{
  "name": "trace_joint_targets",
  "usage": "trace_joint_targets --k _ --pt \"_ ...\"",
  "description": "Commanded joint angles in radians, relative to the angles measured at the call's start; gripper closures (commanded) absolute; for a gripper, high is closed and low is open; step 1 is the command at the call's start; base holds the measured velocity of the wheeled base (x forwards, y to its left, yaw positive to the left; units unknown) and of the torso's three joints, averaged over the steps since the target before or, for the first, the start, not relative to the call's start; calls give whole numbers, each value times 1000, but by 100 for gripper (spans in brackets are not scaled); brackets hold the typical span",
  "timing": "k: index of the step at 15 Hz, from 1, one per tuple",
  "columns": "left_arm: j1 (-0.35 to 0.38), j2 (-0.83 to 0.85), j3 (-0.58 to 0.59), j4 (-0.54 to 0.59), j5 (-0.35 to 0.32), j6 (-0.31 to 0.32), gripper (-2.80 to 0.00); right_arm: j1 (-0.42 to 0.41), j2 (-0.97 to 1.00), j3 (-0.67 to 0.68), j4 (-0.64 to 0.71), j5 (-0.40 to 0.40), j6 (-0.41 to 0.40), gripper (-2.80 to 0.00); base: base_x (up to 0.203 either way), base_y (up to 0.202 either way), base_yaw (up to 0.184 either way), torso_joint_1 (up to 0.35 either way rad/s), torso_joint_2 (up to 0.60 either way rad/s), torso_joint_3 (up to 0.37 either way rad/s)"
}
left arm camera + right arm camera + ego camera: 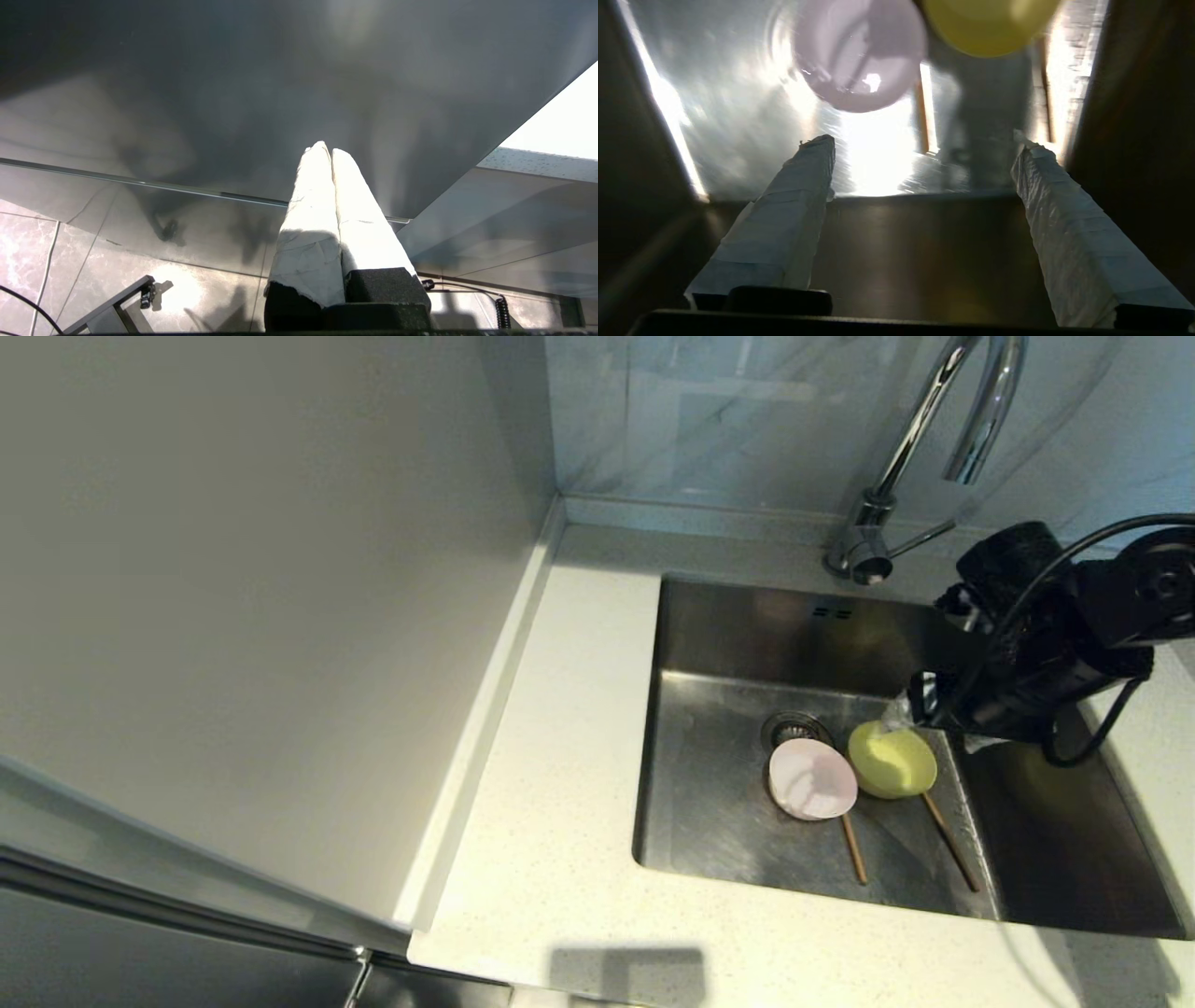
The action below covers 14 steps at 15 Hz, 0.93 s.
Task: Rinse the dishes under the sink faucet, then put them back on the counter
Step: Put a bowl back to the table from the sink
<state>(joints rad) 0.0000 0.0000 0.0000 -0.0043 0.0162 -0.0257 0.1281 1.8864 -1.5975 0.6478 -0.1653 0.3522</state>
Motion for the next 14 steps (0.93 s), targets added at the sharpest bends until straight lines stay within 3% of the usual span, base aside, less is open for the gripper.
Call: trace_joint_targets --k 1,5,10,14 --pt "0 -3 0 0 1 0 0 34 75 -70 4 0 72 -280 0 0 0 0 0 0" --pt "0 -3 0 0 1 0 0 44 218 -166 -23 -5 125 -280 0 0 0 0 0 0" --pt "0 -3 0 0 1 0 0 38 363 -167 -313 -109 113 -280 0 0 0 0 0 0" --pt "0 -3 0 0 1 0 0 -1 424 -170 -398 -163 74 -280 0 0 0 0 0 0"
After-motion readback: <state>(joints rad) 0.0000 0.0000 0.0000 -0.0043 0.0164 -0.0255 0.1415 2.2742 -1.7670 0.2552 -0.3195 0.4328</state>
